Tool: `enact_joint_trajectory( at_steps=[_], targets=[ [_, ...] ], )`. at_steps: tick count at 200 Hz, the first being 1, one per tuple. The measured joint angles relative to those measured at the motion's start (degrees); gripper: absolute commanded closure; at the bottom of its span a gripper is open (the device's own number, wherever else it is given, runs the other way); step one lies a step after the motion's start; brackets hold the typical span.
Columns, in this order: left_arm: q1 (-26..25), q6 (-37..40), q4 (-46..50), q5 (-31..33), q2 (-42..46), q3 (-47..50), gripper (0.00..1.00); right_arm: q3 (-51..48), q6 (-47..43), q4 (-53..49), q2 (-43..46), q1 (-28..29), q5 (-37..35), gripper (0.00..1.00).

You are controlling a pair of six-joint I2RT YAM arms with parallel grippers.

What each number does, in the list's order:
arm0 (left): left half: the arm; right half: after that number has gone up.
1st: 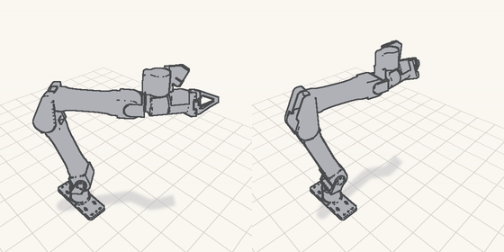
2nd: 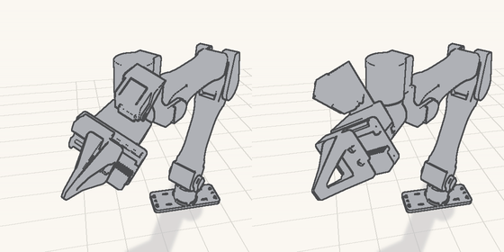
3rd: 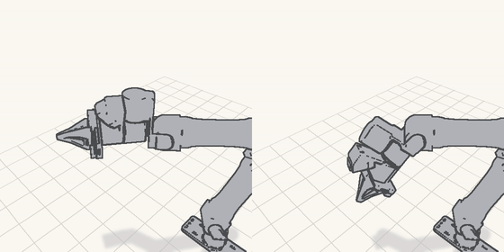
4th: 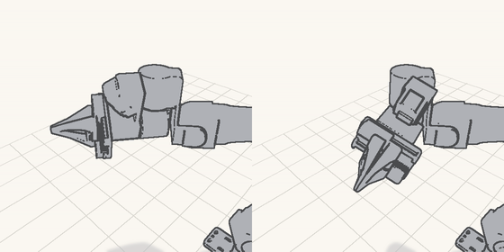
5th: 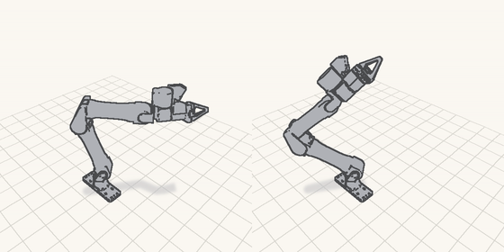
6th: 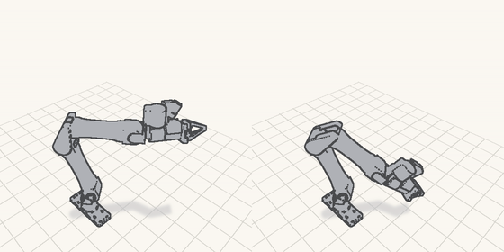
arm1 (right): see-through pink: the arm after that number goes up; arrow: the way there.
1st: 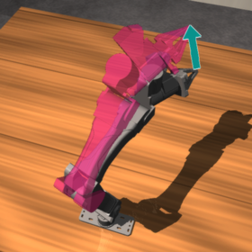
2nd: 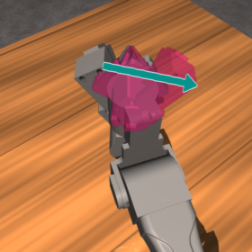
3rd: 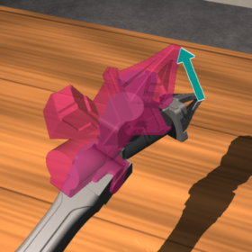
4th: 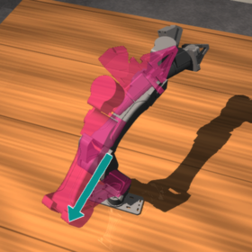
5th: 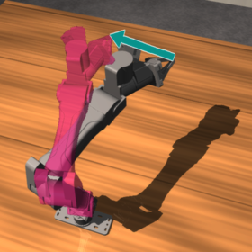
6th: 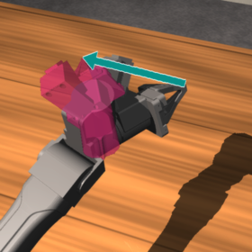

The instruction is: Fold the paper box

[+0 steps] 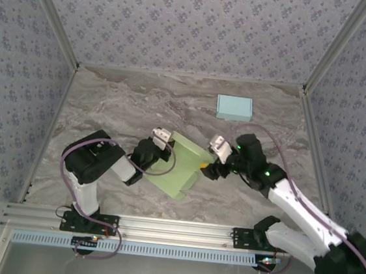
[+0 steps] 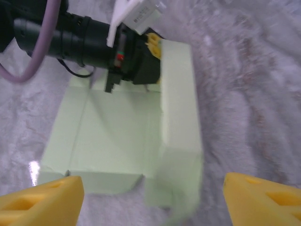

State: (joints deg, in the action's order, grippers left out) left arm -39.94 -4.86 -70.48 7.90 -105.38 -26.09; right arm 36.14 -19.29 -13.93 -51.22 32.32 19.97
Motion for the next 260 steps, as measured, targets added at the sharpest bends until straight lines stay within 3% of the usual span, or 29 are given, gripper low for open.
enact_joint_trajectory(
  at_steps=[35, 62, 77, 119, 176, 226, 240, 260],
  targets=[
    [3.5, -2.5, 3.8, -2.9, 3.6, 0.4, 0.94, -9.9, -1.1, 5.1, 9.1, -9.0, 0.0, 0.18],
    [5.6, -4.6, 5.6, -6.8, 6.3, 0.5, 0.95, -8.1, -0.9, 6.1, 1.7, -15.3, 3.5, 0.24],
    [6.3, -5.2, 7.3, -8.2, 8.0, 0.5, 0.95, -6.2, -1.8, 6.3, -2.8, -16.1, 6.2, 0.26],
    [6.6, -6.2, 11.0, -11.3, 10.9, 0.5, 0.95, -5.2, -8.2, 9.2, -10.6, -13.0, 15.3, 0.42],
    [6.8, -8.3, 11.9, -12.0, 10.4, 0.0, 0.98, -2.2, -5.1, 17.2, -20.9, -4.8, 16.1, 0.67],
    [7.8, -10.8, 10.3, -9.7, 6.9, -0.2, 0.98, -2.1, -0.7, 24.5, -24.5, 3.1, 3.2, 0.68],
    [7.8, -11.1, 10.0, -8.4, 6.5, -0.2, 0.98, -3.0, 1.6, 28.0, -25.4, 4.9, -1.8, 0.59],
    [7.3, -11.8, 9.9, -6.9, 6.1, -0.2, 0.97, -4.2, 3.8, 33.6, -27.5, 7.6, -6.9, 0.57]
  ],
)
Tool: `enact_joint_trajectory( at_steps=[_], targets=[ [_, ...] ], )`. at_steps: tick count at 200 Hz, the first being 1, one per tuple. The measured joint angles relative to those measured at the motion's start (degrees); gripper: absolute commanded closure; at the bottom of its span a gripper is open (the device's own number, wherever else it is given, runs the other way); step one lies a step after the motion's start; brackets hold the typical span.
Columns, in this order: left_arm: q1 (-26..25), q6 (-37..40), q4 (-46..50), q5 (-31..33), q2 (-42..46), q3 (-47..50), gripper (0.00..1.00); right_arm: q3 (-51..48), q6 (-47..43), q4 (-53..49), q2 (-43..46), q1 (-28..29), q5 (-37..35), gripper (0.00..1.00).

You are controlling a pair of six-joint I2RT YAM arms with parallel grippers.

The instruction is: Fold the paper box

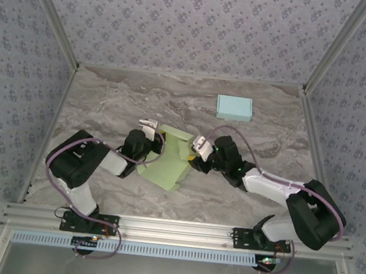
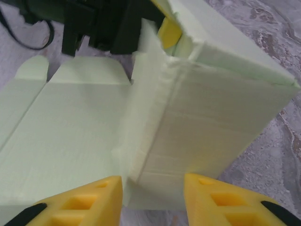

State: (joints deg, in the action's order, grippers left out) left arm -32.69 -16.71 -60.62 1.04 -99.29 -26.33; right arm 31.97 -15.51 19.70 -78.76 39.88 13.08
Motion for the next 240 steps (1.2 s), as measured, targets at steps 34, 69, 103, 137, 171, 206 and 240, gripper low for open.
enact_joint_trajectory(
  at_steps=[34, 69, 103, 137, 171, 206, 240],
  targets=[
    [-1.6, -0.7, -0.7, 5.5, -0.2, 0.6, 0.92, -1.4, 3.7, 5.9, -2.3, 1.6, -6.4, 0.60],
    [-5.0, -1.1, -2.2, 12.8, -0.2, 2.3, 0.91, -1.6, 7.2, 10.3, -3.7, 2.7, -12.2, 0.46],
    [-6.8, -2.5, -2.1, 18.5, -0.2, 2.4, 0.90, -1.4, 9.4, 14.6, -7.6, 2.9, -14.3, 0.48],
    [-8.2, -3.6, -2.1, 22.4, -0.3, 2.5, 0.84, 1.5, 10.6, 17.4, -12.3, 2.8, -18.4, 0.56],
    [-9.0, -4.7, -2.1, 24.4, -0.3, 2.7, 0.81, 4.6, 12.2, 18.9, -16.4, 2.7, -22.9, 0.63],
    [-10.1, -6.3, -2.8, 24.5, -0.2, 3.5, 0.56, 7.4, 12.2, 20.9, -20.2, 2.7, -26.2, 0.69],
    [-11.0, -8.9, -1.7, 22.2, 3.5, 6.5, 0.37, 7.8, 12.0, 22.8, -23.2, 2.2, -25.7, 0.71]
  ],
)
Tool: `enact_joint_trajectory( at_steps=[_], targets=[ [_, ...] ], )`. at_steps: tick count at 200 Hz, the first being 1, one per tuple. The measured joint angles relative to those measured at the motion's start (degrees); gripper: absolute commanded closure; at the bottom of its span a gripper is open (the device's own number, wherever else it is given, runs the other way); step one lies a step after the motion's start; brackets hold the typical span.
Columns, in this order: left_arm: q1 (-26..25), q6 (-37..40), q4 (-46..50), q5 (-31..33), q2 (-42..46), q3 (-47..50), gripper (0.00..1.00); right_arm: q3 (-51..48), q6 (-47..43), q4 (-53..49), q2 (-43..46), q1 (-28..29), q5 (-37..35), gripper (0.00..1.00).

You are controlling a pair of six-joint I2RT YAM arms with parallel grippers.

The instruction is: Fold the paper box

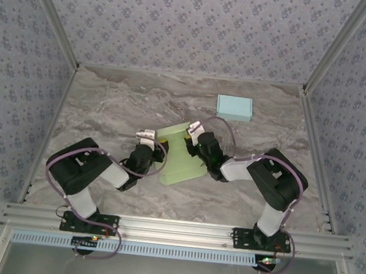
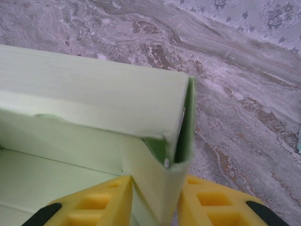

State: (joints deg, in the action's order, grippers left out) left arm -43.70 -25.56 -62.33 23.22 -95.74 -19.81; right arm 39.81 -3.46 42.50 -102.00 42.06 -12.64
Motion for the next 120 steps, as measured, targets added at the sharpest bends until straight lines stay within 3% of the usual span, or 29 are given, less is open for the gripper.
enact_joint_trajectory(
  at_steps=[14, 19, 22, 53, 74, 97, 120],
  targets=[
    [-0.3, -1.0, 1.3, -0.7, 2.8, 1.0, 0.22, 0.0, -0.2, 0.6, -1.4, -0.7, 1.1, 0.73],
    [-0.3, -1.6, 1.6, -1.2, 4.0, 1.6, 0.05, 0.0, -0.2, 0.6, -1.8, -0.9, 1.6, 0.75],
    [-0.3, -1.2, 1.9, -1.3, 5.0, 2.0, 0.01, 0.0, -0.4, 0.7, -2.0, -1.1, 1.7, 0.75],
    [-0.3, -1.7, 7.7, -1.2, 15.2, 4.3, 0.01, 0.0, -0.9, 1.6, -2.6, -2.6, 4.9, 0.75],
    [0.4, -0.9, 17.5, 0.2, 22.5, 2.1, 0.01, -0.1, -1.9, 2.0, -2.6, -2.7, 7.6, 0.73],
    [6.7, -1.1, 28.6, -4.3, 26.1, -4.7, 0.01, -0.5, -2.4, 2.9, -2.6, -2.7, 9.7, 0.70],
    [13.2, -2.3, 35.0, -8.5, 25.9, -10.2, 0.01, -0.9, -2.6, 3.9, -2.8, -2.7, 10.6, 0.60]
  ],
)
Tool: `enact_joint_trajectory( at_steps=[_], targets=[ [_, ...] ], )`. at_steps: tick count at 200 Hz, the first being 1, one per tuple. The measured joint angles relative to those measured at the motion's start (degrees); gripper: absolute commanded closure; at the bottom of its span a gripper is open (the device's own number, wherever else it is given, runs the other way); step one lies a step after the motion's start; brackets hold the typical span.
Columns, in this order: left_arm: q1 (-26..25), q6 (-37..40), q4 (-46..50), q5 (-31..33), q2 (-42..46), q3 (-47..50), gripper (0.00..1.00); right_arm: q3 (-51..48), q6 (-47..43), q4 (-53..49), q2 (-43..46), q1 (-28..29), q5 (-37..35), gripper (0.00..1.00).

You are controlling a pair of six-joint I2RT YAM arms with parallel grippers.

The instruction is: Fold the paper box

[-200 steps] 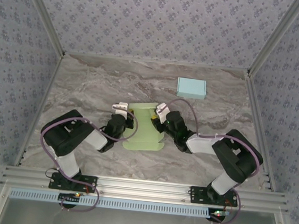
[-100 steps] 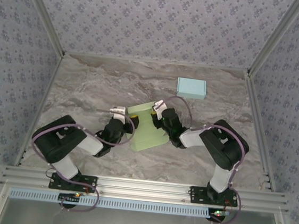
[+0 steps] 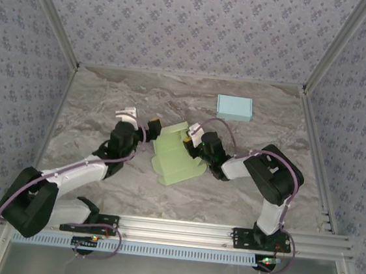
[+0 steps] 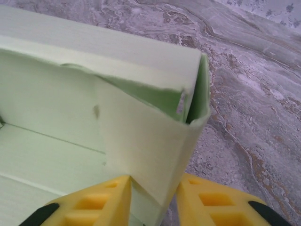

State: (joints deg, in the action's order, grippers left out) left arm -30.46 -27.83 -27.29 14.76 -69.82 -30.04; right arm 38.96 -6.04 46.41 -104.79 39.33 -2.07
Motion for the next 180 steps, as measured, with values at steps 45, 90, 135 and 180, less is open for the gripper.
enact_joint_trajectory(
  at_steps=[45, 90, 135, 180],
  targets=[
    [3.8, 1.9, 5.8, -6.8, -9.9, -7.9, 0.01, -1.4, -0.4, 2.8, -0.3, -0.1, 1.3, 0.45],
    [3.8, 4.6, 3.0, -18.4, -19.1, -9.7, 0.04, -2.7, -0.4, 4.0, -0.2, -3.2, 6.2, 0.44],
    [3.8, 7.2, 3.8, -23.9, -19.3, -13.0, 0.05, -2.7, -6.1, -7.3, 7.9, -7.4, 20.7, 0.40],
    [3.8, 9.3, 4.9, -27.1, -21.2, -16.7, 0.06, -2.7, -15.6, -21.7, 20.3, -14.5, 37.3, 0.39]
  ],
)
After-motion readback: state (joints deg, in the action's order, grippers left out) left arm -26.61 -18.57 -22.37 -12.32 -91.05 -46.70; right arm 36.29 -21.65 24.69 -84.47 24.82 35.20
